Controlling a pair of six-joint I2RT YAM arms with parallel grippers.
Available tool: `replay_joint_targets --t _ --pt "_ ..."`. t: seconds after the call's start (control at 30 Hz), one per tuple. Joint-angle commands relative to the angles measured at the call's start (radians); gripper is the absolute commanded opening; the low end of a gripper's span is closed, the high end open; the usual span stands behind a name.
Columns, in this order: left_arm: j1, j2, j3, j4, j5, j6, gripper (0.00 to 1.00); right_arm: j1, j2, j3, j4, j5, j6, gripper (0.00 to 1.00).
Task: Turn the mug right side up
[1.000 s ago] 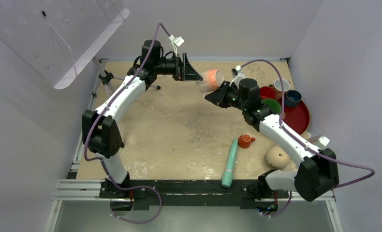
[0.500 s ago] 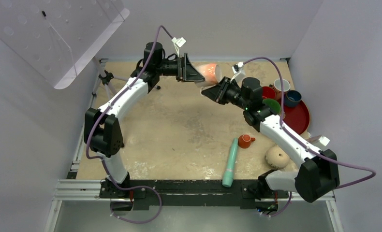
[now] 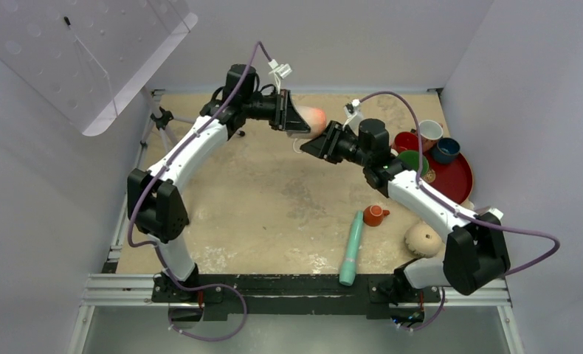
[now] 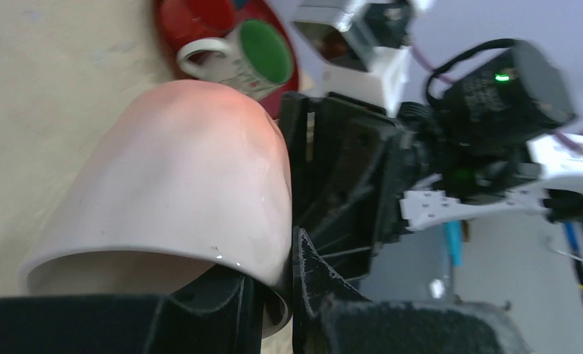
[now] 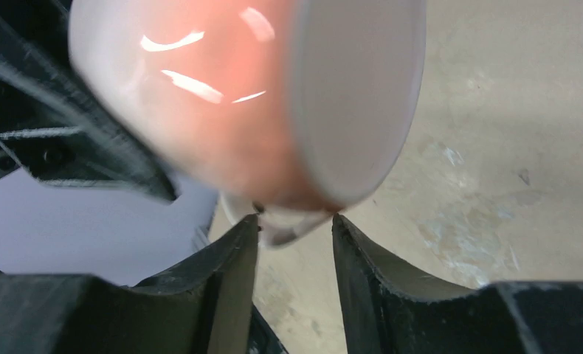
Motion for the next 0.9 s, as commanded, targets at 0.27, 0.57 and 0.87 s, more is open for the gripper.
replay_joint_targets --t 0.27,0.57,0.87 --pt "-0.078 -0.119 0.05 -0.778 -0.637 1.279 0.0 0.012 -0.082 0.109 -0.453 0.226 -0.258 0.76" --pt "-0.18 -0.26 -0.097 -1.153 -0.77 2.078 0.0 0.057 0.012 0.43 -0.684 0.422 -0.391 0.91" --pt "-0.274 -0.322 -0.097 -1.202 -0.923 2.344 0.0 0.269 0.234 0.687 -0.693 0.27 -0.471 0.86"
